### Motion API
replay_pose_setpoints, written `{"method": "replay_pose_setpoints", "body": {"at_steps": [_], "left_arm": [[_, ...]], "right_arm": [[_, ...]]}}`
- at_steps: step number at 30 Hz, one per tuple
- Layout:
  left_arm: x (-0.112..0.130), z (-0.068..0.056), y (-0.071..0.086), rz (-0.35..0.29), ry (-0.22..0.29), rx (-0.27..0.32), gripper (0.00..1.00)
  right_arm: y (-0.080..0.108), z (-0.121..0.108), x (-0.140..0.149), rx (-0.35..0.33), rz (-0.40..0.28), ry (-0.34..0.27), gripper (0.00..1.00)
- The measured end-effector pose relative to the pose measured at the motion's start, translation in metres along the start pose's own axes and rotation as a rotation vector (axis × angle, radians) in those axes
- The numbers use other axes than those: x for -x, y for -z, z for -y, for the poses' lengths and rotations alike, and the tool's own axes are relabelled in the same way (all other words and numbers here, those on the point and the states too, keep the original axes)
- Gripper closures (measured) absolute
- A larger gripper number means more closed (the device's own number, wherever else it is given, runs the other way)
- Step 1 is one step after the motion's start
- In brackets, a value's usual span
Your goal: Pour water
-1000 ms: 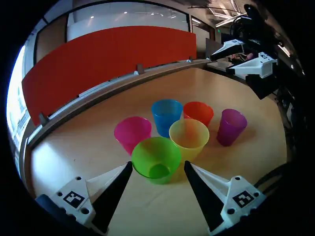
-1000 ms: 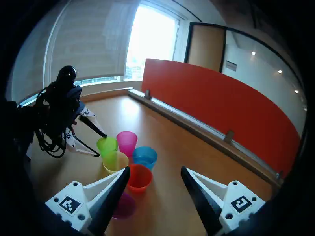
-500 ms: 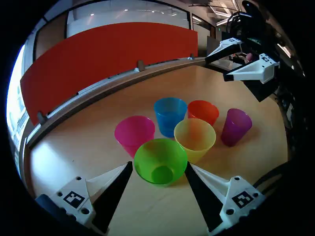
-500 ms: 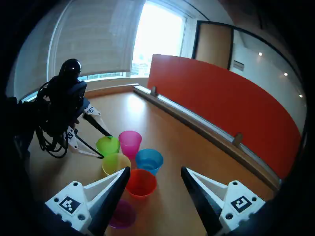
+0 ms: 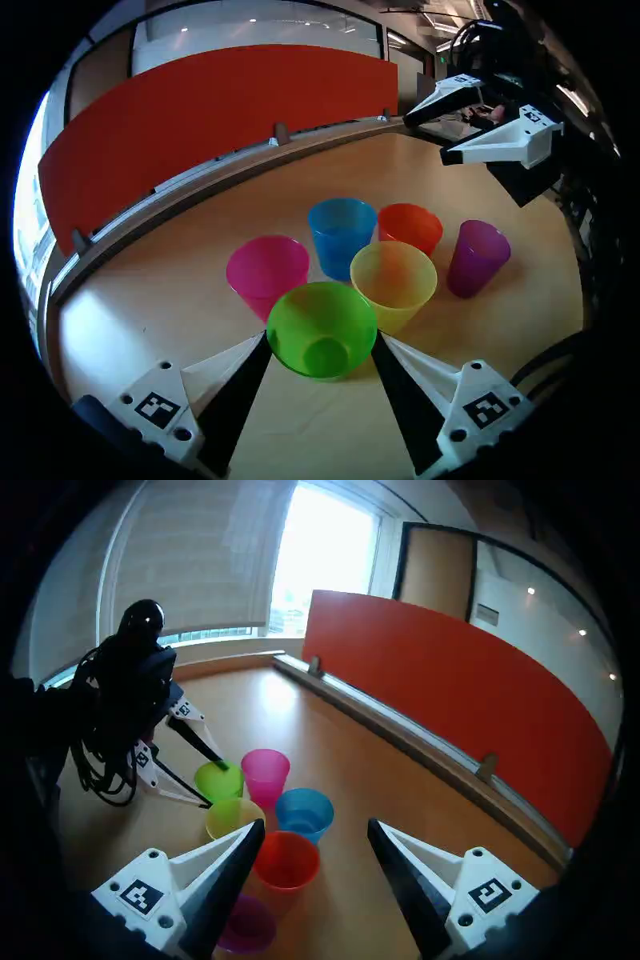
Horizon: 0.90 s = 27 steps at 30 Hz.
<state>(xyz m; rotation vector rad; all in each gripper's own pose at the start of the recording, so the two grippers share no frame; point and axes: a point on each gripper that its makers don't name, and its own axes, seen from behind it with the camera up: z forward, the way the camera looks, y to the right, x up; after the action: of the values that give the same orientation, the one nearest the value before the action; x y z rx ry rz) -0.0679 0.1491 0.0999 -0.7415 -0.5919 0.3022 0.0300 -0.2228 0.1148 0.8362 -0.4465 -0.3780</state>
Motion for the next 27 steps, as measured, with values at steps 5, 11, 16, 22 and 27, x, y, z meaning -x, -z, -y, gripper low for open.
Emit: {"method": "replay_pose_setpoints", "body": {"at_steps": [5, 11, 16, 22, 27], "left_arm": [[-0.005, 0.002, 0.005, -0.019, -0.001, -0.012, 0.13], [-0.009, 0.002, 0.018, -0.044, 0.011, -0.019, 0.13], [-0.01, 0.004, 0.031, -0.057, 0.025, -0.027, 0.13], [-0.009, 0.002, 0.044, -0.068, 0.042, -0.023, 0.13], [-0.009, 0.002, 0.052, -0.077, 0.039, -0.027, 0.13]], "right_arm": [[-0.01, 0.001, -0.001, -0.011, 0.015, 0.007, 0.0], [-0.026, 0.004, -0.004, -0.041, 0.042, 0.017, 0.0], [-0.041, 0.002, -0.002, -0.048, 0.071, 0.023, 0.0], [-0.058, -0.001, 0.005, -0.056, 0.116, 0.034, 0.0], [-0.071, 0.002, 0.009, -0.075, 0.147, 0.045, 0.0]]}}
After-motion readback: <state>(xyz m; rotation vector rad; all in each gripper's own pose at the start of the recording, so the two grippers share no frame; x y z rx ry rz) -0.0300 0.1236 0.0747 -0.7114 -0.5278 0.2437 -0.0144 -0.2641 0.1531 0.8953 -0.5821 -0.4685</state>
